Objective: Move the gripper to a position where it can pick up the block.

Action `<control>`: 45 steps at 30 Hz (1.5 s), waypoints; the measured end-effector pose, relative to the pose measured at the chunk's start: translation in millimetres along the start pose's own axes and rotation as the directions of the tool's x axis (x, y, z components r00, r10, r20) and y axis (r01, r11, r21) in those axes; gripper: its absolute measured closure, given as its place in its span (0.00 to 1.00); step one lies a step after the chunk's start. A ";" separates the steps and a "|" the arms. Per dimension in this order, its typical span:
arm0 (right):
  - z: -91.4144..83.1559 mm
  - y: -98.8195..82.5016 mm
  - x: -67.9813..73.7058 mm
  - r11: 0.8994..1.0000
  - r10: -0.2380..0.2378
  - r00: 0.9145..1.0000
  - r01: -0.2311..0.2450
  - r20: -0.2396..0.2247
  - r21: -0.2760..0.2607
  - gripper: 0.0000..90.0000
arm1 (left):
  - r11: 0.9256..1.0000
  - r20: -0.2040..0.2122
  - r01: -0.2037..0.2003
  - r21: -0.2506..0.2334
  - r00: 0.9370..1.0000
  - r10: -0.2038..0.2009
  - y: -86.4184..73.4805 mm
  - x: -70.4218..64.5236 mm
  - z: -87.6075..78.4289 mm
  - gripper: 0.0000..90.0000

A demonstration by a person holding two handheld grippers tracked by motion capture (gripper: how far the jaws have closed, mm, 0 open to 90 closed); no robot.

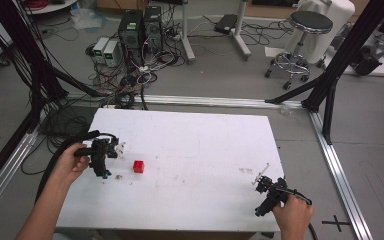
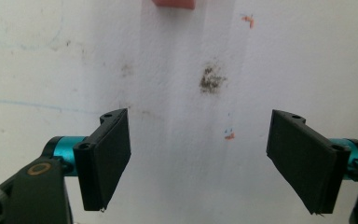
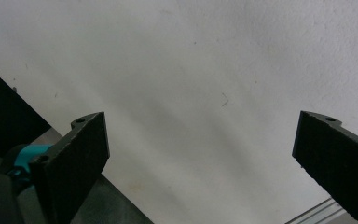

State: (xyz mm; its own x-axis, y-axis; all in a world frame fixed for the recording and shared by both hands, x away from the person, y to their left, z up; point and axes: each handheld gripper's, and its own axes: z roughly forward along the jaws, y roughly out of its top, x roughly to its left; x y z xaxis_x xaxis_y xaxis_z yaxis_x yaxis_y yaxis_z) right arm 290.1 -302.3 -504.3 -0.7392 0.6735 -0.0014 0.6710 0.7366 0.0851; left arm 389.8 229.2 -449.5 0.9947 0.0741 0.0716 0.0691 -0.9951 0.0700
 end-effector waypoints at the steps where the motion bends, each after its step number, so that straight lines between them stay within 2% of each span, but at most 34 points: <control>1: 0.0 0.0 0.0 1.000 0.000 1.000 0.000 0.000 0.000 0.03 | 1.000 0.000 0.000 0.000 1.000 0.000 0.0 0.0 0.0 0.24; 8: 2.3 1.6 0.3 1.000 -0.016 1.000 0.016 -0.003 0.012 0.03 | 0.999 0.009 -0.037 0.001 0.999 0.037 15.7 14.1 2.5 0.24; 12: 2.6 1.0 0.3 1.000 -0.015 1.000 0.015 -0.002 0.011 0.03 | 0.998 0.016 -0.060 0.000 0.998 0.060 24.9 17.6 6.7 0.24; 21: 1.6 1.8 1.5 1.000 -0.021 1.000 0.021 -0.009 0.008 0.03 | 0.997 0.035 -0.083 -0.007 0.996 0.083 41.4 22.9 14.8 0.24; 22: 0.8 2.0 1.2 1.000 -0.023 1.000 0.023 -0.004 0.006 0.03 | 0.996 0.047 -0.087 -0.015 0.995 0.088 44.6 24.2 16.5 0.24; 29: 1.1 1.4 1.5 1.000 -0.021 1.000 0.021 -0.007 0.004 0.03 | 0.994 0.059 -0.105 -0.013 0.993 0.106 56.0 25.6 24.4 0.24; 32: 1.6 2.2 2.2 1.000 -0.026 1.000 0.026 -0.009 0.007 0.03 | 0.993 0.069 -0.114 0.008 0.991 0.113 61.4 26.0 33.1 0.24; 45: 2.7 5.2 3.4 0.999 -0.035 0.999 0.035 -0.015 0.017 0.03 | 0.992 0.078 -0.125 0.019 0.989 0.123 70.9 25.1 46.9 0.24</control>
State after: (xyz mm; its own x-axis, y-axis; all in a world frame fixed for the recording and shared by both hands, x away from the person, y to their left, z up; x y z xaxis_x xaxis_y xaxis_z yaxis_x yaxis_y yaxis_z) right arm 291.2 -296.0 -506.5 -0.7628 0.6465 0.0102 0.6456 0.7607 0.0676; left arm 423.3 157.5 -489.4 0.9985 -0.0542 0.0019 -0.0542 -0.9977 0.0417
